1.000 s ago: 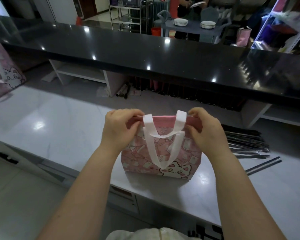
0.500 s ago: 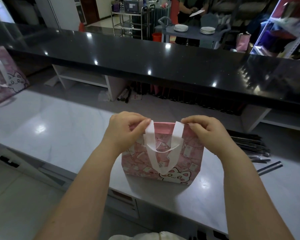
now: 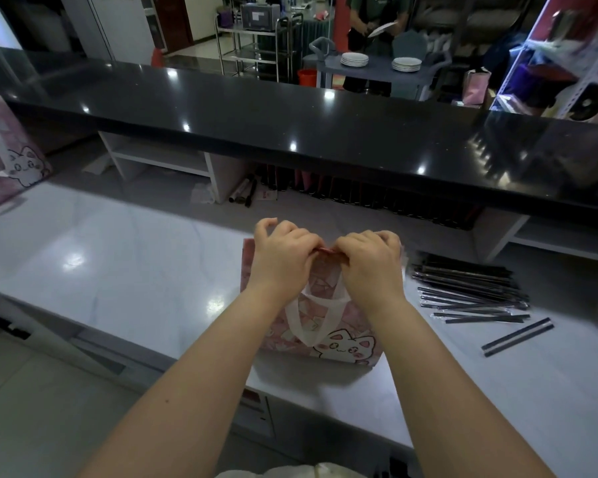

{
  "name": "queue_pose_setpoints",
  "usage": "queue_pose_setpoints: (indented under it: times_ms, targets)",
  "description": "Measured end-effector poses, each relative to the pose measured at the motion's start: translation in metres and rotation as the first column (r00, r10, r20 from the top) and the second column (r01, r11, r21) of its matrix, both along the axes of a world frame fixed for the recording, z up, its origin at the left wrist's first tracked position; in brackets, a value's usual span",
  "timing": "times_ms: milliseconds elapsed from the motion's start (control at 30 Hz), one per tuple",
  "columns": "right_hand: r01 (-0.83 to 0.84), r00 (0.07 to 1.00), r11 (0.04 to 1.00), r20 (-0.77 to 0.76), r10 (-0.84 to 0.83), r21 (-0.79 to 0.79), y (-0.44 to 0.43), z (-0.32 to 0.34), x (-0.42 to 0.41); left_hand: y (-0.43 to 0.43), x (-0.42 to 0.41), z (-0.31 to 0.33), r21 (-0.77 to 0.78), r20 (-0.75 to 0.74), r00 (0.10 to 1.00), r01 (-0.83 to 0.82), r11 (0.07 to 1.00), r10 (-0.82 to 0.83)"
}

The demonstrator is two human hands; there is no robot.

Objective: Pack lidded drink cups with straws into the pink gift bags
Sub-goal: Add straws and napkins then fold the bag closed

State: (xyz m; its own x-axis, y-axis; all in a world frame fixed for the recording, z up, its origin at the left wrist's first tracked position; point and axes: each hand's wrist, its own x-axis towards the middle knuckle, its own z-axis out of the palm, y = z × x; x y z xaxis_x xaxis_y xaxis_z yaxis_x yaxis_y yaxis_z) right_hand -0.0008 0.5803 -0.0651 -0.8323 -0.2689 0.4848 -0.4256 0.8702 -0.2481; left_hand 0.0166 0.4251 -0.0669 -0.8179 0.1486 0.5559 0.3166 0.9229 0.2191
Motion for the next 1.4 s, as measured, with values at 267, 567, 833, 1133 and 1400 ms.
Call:
queue_pose_setpoints:
  times_ms: [267, 567, 833, 1133, 1400]
  targets:
    - [-0.002, 0.999, 1.000, 0.051, 0.004, -0.031, 0.017, 0.003, -0.004, -0.023, 0.003, -0.007, 0.078, 0.042, 0.997, -0.075, 0.994, 0.072]
    - [-0.040, 0.968, 0.977, 0.234, 0.090, -0.208, 0.050, 0.008, -0.007, -0.058, 0.011, -0.007, 0.132, 0.060, 0.997, 0.031, 0.991, -0.040]
    - [0.003, 0.983, 0.972, 0.179, 0.040, -0.236, 0.048, 0.004, -0.015, -0.059, 0.003, -0.009, 0.171, 0.008, 0.995, -0.103, 0.980, 0.103]
    - [0.026, 0.947, 0.896, 0.298, 0.120, -0.443, 0.082, -0.007, -0.017, -0.091, 0.005, -0.015, 0.379, 0.176, 0.984, -0.078, 0.922, 0.011]
    - [0.074, 0.995, 0.884, -0.024, -0.096, -0.461, 0.042, -0.003, -0.015, -0.072, -0.037, 0.018, 0.547, 0.100, 0.980, -0.200, 0.813, 0.173]
